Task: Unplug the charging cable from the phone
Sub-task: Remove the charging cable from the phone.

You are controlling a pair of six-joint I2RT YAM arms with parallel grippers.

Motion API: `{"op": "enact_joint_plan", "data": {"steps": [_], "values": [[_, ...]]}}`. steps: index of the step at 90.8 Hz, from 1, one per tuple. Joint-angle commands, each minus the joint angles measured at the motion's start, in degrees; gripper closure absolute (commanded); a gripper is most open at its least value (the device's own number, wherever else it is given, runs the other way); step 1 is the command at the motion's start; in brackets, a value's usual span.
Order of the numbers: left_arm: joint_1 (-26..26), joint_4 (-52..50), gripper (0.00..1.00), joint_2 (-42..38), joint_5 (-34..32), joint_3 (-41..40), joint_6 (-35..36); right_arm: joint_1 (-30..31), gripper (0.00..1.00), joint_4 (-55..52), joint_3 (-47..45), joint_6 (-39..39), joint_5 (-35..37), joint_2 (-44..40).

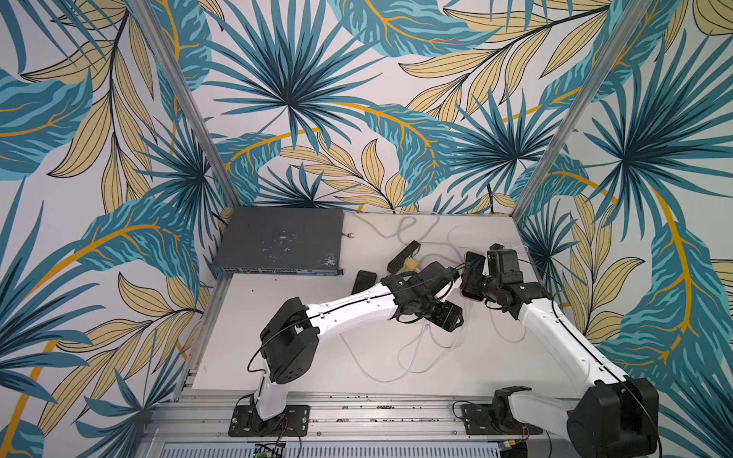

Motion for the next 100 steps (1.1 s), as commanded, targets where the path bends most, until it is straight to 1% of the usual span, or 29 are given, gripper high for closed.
{"op": "enact_joint_plan", "data": {"steps": [1,21,43,53,70,77,87,94,100], "values": [[-0.5,5.6,0.26,1.9,2.3,1.5,-1.3,0.5,0.47,1.1,1.5,1.2,-0.6,-1.7],[-0.5,11.9,0.29,4.4,2.8,1.2,-4.4,0.7,0.47,0.8,1.5,1.5,-0.3,-2.3],[-0.7,12.2,0.29,6.2,2.7,2.1,-5.1,0.8,0.47,0.7,1.6,2.1,-0.2,-3.0],[-1.0,13.0,0.28,5.9,0.4,1.4,-5.9,0.7,0.47,0.9,1.6,2.6,0.4,-3.4],[-0.9,17.5,0.29,2.8,-5.0,-3.5,-8.8,0.7,0.47,1.0,1.5,3.5,2.0,-3.9],[-1.0,19.8,0.29,0.9,-7.7,-6.7,-10.4,0.6,0.48,0.6,1.8,4.1,3.3,-4.1],[-1.0,24.6,0.28,-2.0,-10.7,-12.1,-13.2,0.3,0.48,1.0,1.9,5.2,3.4,-4.3],[-1.0,29.6,0.28,-3.8,-12.1,-16.7,-15.3,0.3,0.48,1.5,2.2,5.9,3.1,-4.2],[-1.0,33.3,0.27,-4.2,-11.3,-19.0,-16.2,0.3,0.48,1.9,2.4,6.3,2.6,-4.2]]}}
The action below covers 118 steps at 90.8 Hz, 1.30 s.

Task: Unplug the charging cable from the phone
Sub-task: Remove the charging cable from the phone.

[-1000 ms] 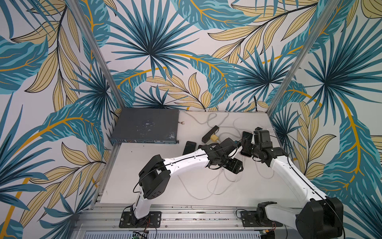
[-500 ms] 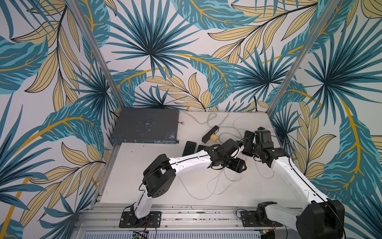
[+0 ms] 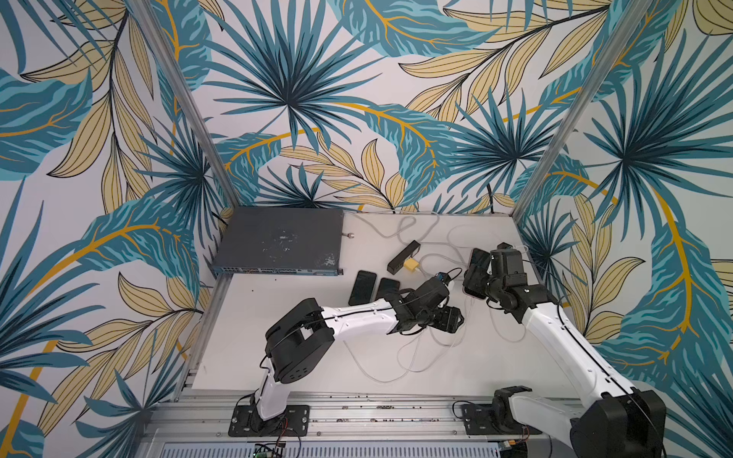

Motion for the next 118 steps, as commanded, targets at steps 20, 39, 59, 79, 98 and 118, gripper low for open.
{"op": "enact_joint_plan", "data": {"steps": [20,39,59,79,98,118], "values": [[-1.7,18.2,0.25,-2.3,-0.3,-5.1,-3.2,0.1,0.48,2.6,2.1,2.3,-1.1,-1.4],[-2.6,21.2,0.31,1.5,1.5,-3.5,-4.8,0.0,0.48,3.2,2.4,3.0,-1.8,-1.7],[-2.8,20.4,0.44,3.7,1.9,-1.3,-5.0,0.1,0.48,3.3,2.2,3.3,-1.7,-2.0],[-2.9,20.3,0.52,4.7,1.6,-1.4,-5.3,0.0,0.48,3.6,2.3,3.5,-2.0,-2.3],[-2.9,20.2,0.70,5.7,2.1,-0.6,-5.6,0.1,0.48,3.7,2.2,3.7,-2.2,-2.7],[-2.9,19.4,0.98,5.4,2.8,-0.5,-5.3,0.1,0.48,3.8,2.0,3.7,-1.5,-2.8]]}}
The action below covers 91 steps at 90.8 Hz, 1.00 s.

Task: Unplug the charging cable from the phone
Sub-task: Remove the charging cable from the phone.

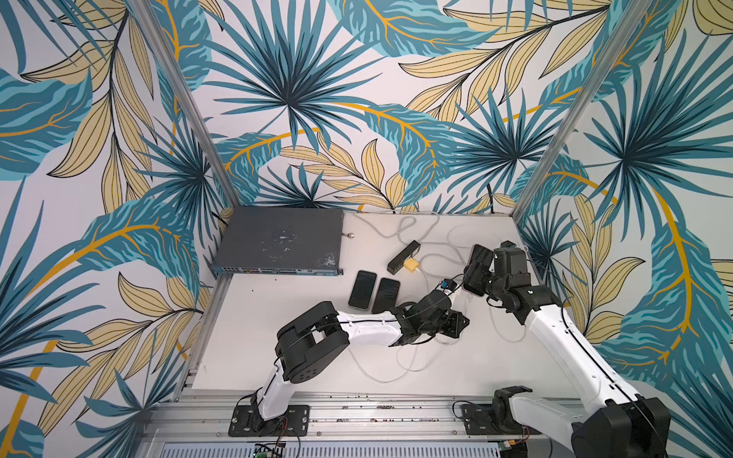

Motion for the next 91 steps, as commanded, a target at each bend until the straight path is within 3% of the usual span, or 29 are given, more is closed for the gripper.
{"op": "enact_joint_plan", "data": {"steps": [1,34,63,78,86,91], "values": [[-0.1,0.4,1.00,0.2,0.7,1.4,0.6,0.1,0.48,3.3,1.3,0.6,0.5,-1.2],[-1.1,0.4,1.00,-1.6,2.4,-3.1,-1.0,-0.4,0.51,4.3,2.4,0.7,4.0,0.5],[-2.9,-1.2,1.00,-1.1,2.8,-2.4,0.0,-1.7,0.51,4.1,5.1,-0.4,4.8,2.1],[-2.9,-3.5,0.53,0.1,3.7,-0.2,0.3,-1.7,0.51,3.8,4.6,-0.7,3.8,1.1],[-2.7,-3.9,0.40,-0.7,3.9,-0.8,0.8,-1.7,0.51,3.7,3.8,-1.2,3.2,0.0],[-2.5,-4.4,0.37,-1.5,4.5,-1.2,1.8,-1.7,0.51,3.5,3.4,-1.5,2.7,-0.5]]}}
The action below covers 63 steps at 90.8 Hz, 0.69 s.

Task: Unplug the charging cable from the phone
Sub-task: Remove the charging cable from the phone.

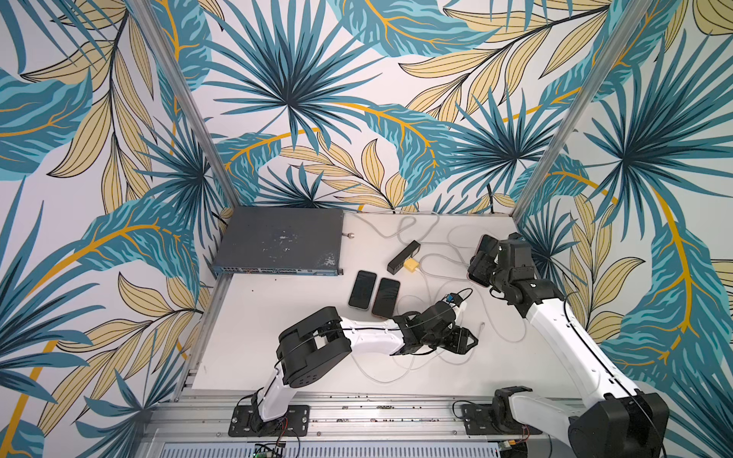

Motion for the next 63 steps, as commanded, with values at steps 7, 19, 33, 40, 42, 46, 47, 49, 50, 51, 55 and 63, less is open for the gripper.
{"op": "enact_joint_plan", "data": {"steps": [7,19,33,40,42,46,47,49,50,51,55,63], "values": [[0.8,-2.7,0.36,-3.1,1.0,-1.1,2.4,-0.2,0.51,1.7,-0.5,-1.3,-2.0,-2.3],[2.0,-4.8,0.36,-8.5,-0.7,-5.7,3.8,0.0,0.51,2.1,-0.9,-0.8,-4.2,-2.4],[4.8,-8.6,0.36,-16.2,-3.2,-11.7,4.9,2.7,0.52,2.6,-1.0,0.2,-6.0,-0.6],[6.9,-10.4,0.36,-20.6,-4.8,-15.3,4.7,5.6,0.52,3.4,-1.0,1.1,-5.9,1.0],[7.5,-11.1,0.36,-21.8,-5.6,-16.2,4.7,6.5,0.52,3.8,-1.0,1.5,-5.9,1.5],[8.8,-13.7,0.36,-24.6,-7.7,-17.8,4.6,8.5,0.52,4.6,-1.1,2.3,-5.8,2.5],[9.0,-14.4,0.36,-25.1,-8.3,-18.1,4.5,9.0,0.52,4.8,-1.1,2.6,-5.8,2.8],[9.6,-15.9,0.36,-26.5,-9.3,-18.7,4.5,10.2,0.52,5.3,-1.1,3.0,-5.9,3.4],[9.9,-16.5,0.36,-27.1,-9.8,-19.0,4.5,10.6,0.52,5.6,-1.1,3.2,-5.8,3.7],[10.2,-17.1,0.36,-27.7,-10.3,-19.4,4.6,11.2,0.52,5.9,-1.1,3.4,-5.8,4.1],[11.3,-19.6,0.37,-30.0,-12.3,-20.6,4.4,13.3,0.52,6.9,-1.0,4.3,-5.8,5.7],[13.8,-24.8,0.36,-33.8,-15.5,-22.2,3.5,17.5,0.52,9.4,-0.9,6.2,-6.3,9.1]]}}
